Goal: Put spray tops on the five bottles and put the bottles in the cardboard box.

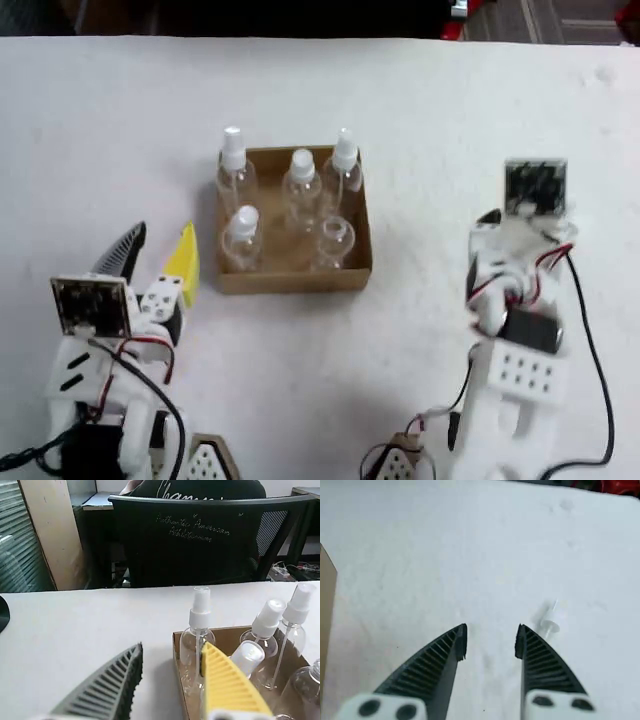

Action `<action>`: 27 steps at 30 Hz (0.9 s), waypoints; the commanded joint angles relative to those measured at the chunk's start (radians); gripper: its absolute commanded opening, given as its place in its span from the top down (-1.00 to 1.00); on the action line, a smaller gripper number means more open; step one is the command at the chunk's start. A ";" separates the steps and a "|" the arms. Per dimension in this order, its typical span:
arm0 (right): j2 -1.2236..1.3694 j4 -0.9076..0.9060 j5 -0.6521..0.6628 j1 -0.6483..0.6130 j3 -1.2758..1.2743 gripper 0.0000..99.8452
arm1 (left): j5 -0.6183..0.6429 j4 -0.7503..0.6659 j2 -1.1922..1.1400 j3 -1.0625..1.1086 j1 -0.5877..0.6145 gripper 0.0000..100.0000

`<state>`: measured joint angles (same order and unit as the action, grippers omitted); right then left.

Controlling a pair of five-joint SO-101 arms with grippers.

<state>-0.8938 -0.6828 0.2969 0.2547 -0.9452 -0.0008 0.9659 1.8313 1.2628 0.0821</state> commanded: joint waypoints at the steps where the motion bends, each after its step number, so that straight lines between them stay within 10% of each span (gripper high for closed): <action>1: 0.223 -0.047 0.005 0.044 0.219 0.71 | 0.018 -0.091 -0.012 0.051 0.002 0.65; 27: 1.893 -0.593 -0.080 0.271 2.030 0.72 | 0.014 -0.180 -0.012 0.161 -0.030 0.65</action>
<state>0.9291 -1.2091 0.2248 0.5171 0.8715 0.0054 0.8170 1.8113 1.4300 0.0667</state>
